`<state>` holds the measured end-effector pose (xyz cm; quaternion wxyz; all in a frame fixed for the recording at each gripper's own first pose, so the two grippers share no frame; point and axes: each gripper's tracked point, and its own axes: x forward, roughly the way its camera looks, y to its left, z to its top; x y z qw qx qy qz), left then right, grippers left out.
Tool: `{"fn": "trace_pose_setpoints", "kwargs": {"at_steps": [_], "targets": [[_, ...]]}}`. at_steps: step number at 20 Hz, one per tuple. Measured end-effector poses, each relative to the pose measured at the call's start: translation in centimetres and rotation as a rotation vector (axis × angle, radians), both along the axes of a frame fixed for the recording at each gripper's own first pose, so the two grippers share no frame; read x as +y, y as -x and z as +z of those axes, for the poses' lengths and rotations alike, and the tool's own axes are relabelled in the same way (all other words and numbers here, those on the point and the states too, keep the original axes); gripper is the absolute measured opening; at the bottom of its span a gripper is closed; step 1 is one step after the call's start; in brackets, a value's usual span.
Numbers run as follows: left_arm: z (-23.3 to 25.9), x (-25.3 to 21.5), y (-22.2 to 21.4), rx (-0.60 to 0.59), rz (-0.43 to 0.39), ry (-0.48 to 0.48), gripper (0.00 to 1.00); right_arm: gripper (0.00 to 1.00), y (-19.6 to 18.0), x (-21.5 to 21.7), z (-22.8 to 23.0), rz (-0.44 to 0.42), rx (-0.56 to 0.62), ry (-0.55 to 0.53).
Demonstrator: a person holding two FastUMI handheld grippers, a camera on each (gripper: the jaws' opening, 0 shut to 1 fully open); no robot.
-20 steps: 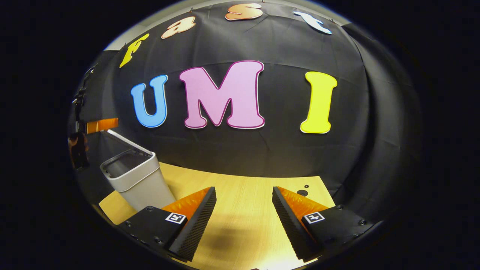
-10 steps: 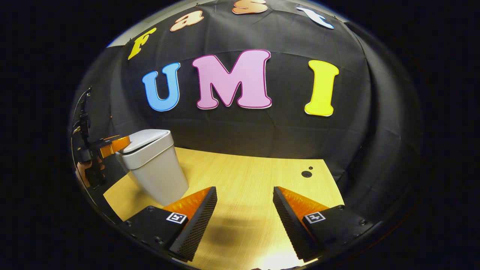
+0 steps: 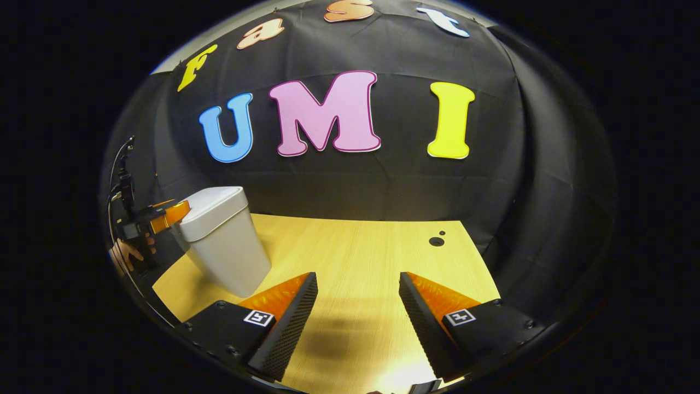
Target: Press the lid of the desktop garbage bin to open it, pick up the crumpled paper on the desktop and throw it into the bin, then pick up the pop can on the desktop and drop it into the bin, and finally close the garbage bin lid.
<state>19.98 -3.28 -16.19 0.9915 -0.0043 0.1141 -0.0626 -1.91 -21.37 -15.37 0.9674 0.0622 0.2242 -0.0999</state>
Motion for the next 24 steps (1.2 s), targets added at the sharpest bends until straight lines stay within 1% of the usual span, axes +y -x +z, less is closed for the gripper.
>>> {"fn": "trace_pose_setpoints", "kwargs": {"at_steps": [3, 5, 8, 10, 12, 14, 16, 18, 20, 22, 24], "targets": [[0.4, -0.1, 0.0, -0.026, 0.021, 0.029, 0.98, 0.98, 0.3, 0.9, 0.5, -0.004, -0.015, -0.022], [1.3, 0.2, 0.4, -0.026, 0.06, 0.061, 0.98, 0.98, 0.6, 1.4, 1.4, -0.005, -0.028, -0.016], [3.7, 0.7, 1.5, -0.061, 0.118, 0.142, 0.94, 0.98, 0.9, 2.1, 2.9, -0.01, -0.055, 0.001], [5.5, 1.1, 2.8, -0.087, 0.15, 0.17, 0.94, 0.98, 1.1, 2.4, 4.0, -0.014, -0.078, 0.009], [7.9, 1.2, 4.6, -0.122, 0.165, 0.176, 0.94, 0.98, 1.6, 3.4, 5.6, -0.014, -0.11, 0.024], [10.2, 1.1, 7.1, -0.161, 0.176, 0.147, 0.94, 0.98, 2.3, 4.8, 7.2, -0.011, -0.142, 0.046], [12.4, 0.4, 9.9, -0.2, 0.17, 0.105, 0.94, 0.98, 3.1, 6.8, 9.0, -0.002, -0.184, 0.057], [14.3, -0.9, 13.3, -0.227, 0.148, 0.08, 0.94, 0.98, 4.2, 9.1, 11.2, 0.007, -0.236, 0.064], [15.5, -2.3, 16.9, -0.242, 0.114, 0.069, 0.94, 0.98, 5.4, 11.3, 13.6, 0.014, -0.299, 0.087], [15.9, -3.9, 19.8, -0.239, 0.063, 0.046, 0.94, 0.98, 6.7, 13.3, 15.5, 0.025, -0.352, 0.126], [15.7, -5.0, 22.2, -0.219, 0.012, 0.053, 0.94, 0.97, 7.8, 15.3, 16.6, 0.051, -0.387, 0.153]]}}
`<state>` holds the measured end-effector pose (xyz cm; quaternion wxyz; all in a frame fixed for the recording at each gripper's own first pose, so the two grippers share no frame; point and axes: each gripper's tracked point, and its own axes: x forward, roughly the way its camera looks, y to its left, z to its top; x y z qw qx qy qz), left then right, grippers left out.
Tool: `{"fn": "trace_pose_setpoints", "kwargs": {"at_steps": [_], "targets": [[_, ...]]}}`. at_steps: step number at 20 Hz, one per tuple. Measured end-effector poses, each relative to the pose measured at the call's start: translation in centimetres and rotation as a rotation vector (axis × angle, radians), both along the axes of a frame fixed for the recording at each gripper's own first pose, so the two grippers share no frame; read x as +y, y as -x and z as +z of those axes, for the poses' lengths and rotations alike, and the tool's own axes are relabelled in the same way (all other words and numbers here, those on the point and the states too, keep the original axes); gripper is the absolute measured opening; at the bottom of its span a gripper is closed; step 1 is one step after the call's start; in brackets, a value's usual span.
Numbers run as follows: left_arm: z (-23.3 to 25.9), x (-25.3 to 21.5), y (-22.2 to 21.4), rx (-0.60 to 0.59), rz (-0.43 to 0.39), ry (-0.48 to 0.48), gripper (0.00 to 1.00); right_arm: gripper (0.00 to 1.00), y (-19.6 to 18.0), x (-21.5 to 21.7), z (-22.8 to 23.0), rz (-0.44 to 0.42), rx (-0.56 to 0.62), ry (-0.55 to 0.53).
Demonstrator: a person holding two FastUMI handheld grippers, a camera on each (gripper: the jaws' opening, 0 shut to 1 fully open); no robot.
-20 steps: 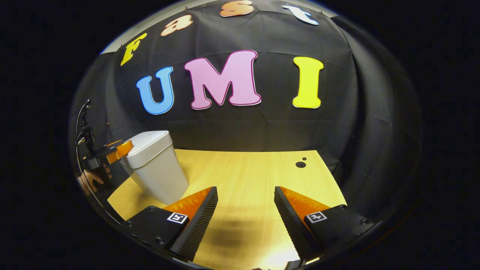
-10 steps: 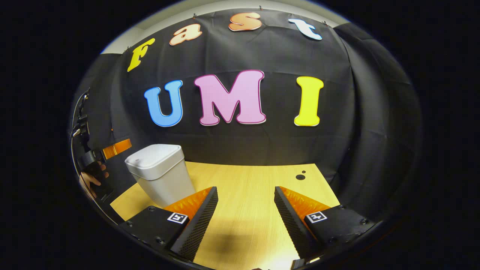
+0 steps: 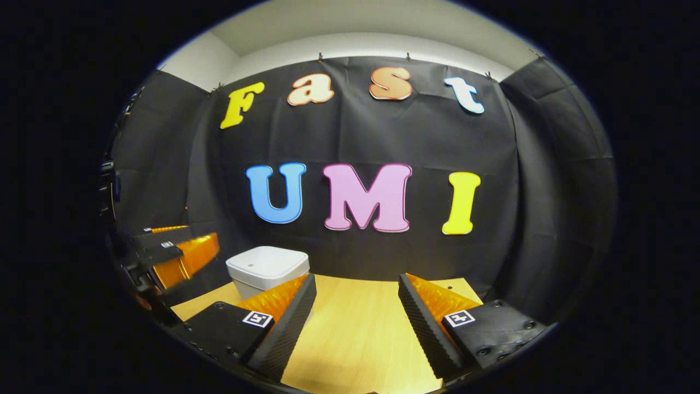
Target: Press the lid of the desktop garbage bin to open it, pick up the crumpled paper on the desktop and throw it into the bin, then pick up the pop can on the desktop and drop it into the bin, and finally close the garbage bin lid.
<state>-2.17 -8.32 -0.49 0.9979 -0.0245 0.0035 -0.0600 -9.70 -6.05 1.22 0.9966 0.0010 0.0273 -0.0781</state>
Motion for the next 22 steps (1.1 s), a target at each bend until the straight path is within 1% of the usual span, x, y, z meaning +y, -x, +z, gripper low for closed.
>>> {"fn": "trace_pose_setpoints", "kwargs": {"at_steps": [2, 3, 6, 9, 12, 14, 17, 22], "targets": [[-0.7, -0.6, 1.4, 0.021, -0.037, 0.008, 0.94, 0.97, 0.7, 1.6, 0.3, 0.025, -0.007, 0.015], [-0.7, -0.2, 1.7, 0.019, -0.033, 0.014, 0.94, 0.96, 0.9, 2.3, 0.1, 0.039, 0.003, 0.015], [-0.4, 1.9, 1.5, -0.012, 0.007, 0.025, 0.96, 0.97, 1.0, 3.6, 0.7, 0.062, -0.013, 0.017], [0.3, 4.4, 1.1, -0.057, 0.057, 0.016, 0.96, 0.97, 0.1, 4.3, 1.9, 0.085, -0.059, 0.024], [1.0, 5.8, 0.9, -0.091, 0.099, 0.026, 0.96, 0.97, -0.8, 5.4, 2.4, 0.139, -0.098, 0.033], [0.7, 6.5, 1.2, -0.082, 0.123, 0.037, 0.96, 0.96, -0.9, 6.2, 1.6, 0.183, -0.071, 0.035], [0.5, 6.1, 1.5, -0.085, 0.109, 0.055, 0.98, 0.97, -0.9, 6.2, 2.2, 0.185, -0.099, 0.068], [0.1, 5.4, 1.9, -0.08, 0.085, 0.046, 0.98, 0.96, -0.9, 6.4, 1.2, 0.181, -0.079, 0.032]]}}
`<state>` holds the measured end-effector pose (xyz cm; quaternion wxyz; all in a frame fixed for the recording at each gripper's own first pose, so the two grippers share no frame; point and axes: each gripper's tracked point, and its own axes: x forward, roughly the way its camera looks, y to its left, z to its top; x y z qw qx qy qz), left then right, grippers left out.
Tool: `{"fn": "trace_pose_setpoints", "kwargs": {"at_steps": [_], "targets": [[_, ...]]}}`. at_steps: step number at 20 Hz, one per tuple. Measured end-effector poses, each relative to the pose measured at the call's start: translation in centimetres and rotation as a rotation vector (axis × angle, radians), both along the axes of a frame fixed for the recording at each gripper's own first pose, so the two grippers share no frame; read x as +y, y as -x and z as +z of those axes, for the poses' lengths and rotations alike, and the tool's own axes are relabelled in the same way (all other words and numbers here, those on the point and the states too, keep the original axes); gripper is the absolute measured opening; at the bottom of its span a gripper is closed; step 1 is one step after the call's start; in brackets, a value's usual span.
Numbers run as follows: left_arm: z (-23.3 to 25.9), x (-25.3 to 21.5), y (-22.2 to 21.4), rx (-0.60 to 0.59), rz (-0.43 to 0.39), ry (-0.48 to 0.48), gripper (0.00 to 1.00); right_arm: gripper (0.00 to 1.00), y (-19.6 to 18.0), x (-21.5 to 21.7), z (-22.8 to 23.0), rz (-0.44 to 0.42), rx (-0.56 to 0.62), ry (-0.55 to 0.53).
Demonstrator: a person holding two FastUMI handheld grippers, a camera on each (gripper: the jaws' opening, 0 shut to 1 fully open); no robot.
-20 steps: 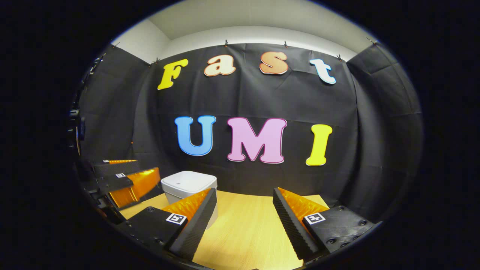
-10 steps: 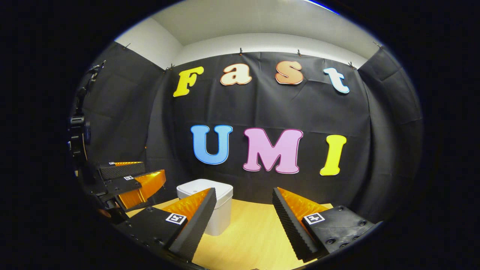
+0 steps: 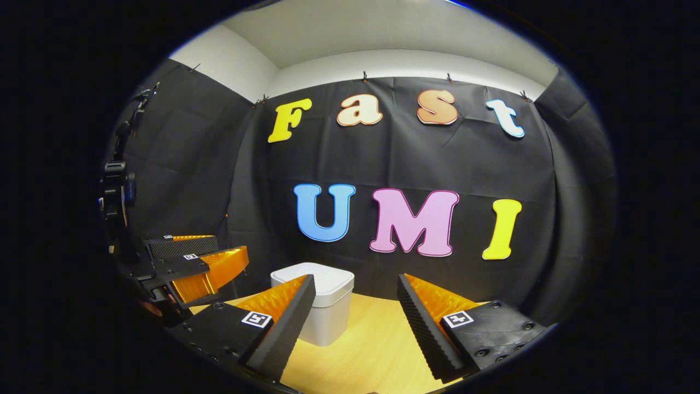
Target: Press the lid of the desktop garbage bin to open it, pick up the crumpled paper on the desktop and throw it into the bin, then pick up the pop can on the desktop and drop it into the bin, and finally close the garbage bin lid.
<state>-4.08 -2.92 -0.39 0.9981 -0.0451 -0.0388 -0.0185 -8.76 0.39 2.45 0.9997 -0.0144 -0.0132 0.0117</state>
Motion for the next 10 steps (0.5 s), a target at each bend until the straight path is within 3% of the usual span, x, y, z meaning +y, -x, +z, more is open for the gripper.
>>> {"fn": "trace_pose_setpoints", "kwargs": {"at_steps": [10], "targets": [[-0.8, -2.2, 0.3, 0.01, -0.091, -0.025, 0.98, 0.97, 1.2, -2.0, -0.6, -0.099, 0.004, -0.002]]}}
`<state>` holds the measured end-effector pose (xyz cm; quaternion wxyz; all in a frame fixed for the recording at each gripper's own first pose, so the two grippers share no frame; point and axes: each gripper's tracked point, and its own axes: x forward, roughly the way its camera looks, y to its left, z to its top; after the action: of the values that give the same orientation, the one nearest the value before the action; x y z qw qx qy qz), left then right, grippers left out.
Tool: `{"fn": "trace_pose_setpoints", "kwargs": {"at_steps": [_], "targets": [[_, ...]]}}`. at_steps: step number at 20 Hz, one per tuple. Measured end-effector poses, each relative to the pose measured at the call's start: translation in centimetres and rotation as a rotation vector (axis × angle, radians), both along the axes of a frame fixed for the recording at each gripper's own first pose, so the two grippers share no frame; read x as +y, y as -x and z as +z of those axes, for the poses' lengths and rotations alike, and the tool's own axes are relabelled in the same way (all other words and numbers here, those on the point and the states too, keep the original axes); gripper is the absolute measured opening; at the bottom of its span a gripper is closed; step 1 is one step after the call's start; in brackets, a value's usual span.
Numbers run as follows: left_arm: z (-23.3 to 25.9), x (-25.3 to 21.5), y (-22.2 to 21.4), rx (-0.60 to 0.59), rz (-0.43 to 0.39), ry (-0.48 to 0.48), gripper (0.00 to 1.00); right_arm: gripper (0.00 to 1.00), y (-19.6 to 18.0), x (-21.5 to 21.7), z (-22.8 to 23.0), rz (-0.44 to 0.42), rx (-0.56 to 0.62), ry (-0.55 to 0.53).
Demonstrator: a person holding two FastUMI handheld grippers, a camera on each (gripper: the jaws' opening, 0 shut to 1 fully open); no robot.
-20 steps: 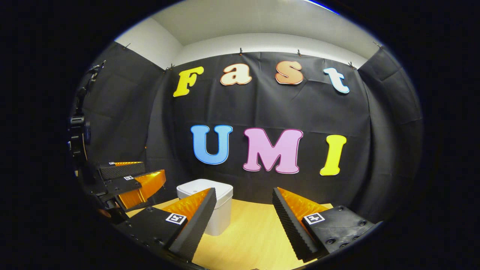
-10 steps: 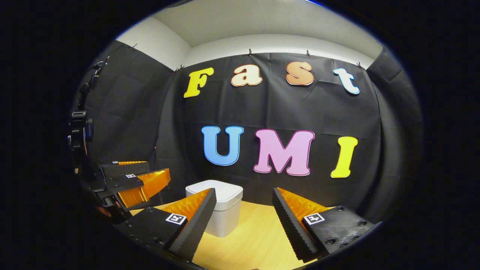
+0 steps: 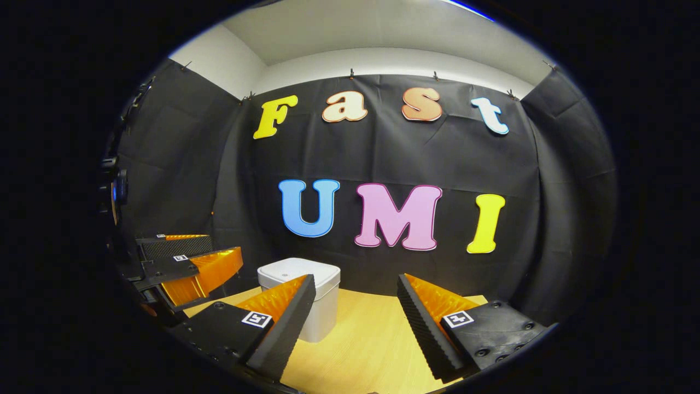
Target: Press the lid of the desktop garbage bin to open it, pick up the crumpled paper on the desktop and throw it into the bin, then pick up the pop can on the desktop and drop it into the bin, and finally close the garbage bin lid.
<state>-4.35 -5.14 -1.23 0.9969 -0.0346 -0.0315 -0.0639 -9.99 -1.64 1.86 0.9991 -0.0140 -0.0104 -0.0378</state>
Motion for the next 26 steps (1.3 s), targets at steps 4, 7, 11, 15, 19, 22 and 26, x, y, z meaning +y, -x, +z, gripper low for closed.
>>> {"fn": "trace_pose_setpoints", "kwargs": {"at_steps": [4, 7, 11, 15, 19, 22, 26], "targets": [[-0.4, -1.0, 0.0, 0.01, -0.024, -0.007, 0.98, 0.97, 0.7, -1.0, -0.1, -0.033, 0.003, 0.005], [-0.8, -2.2, -0.2, 0.014, -0.045, -0.011, 0.98, 0.97, 1.2, -2.5, -0.2, -0.058, 0.002, 0.01], [-0.5, -3.9, -0.8, 0.005, -0.077, -0.011, 0.98, 0.97, 1.6, -4.6, -0.3, -0.11, 0.003, 0.034], [0.0, -4.6, -1.2, -0.013, -0.101, -0.024, 0.98, 0.97, 1.5, -5.1, -0.5, -0.147, 0.006, 0.021], [-0.5, -4.3, -1.4, -0.008, -0.093, -0.009, 0.98, 0.97, 1.9, -6.0, -1.3, -0.211, 0.03, 0.036], [-1.1, -3.9, -1.6, 0.012, -0.08, 0.013, 0.98, 0.97, 2.2, -6.6, -1.4, -0.246, 0.032, 0.019], [-1.7, -3.5, -1.5, 0.022, -0.069, 0.011, 0.98, 0.97, 2.4, -7.0, -1.4, -0.267, 0.021, 0.0]]}}
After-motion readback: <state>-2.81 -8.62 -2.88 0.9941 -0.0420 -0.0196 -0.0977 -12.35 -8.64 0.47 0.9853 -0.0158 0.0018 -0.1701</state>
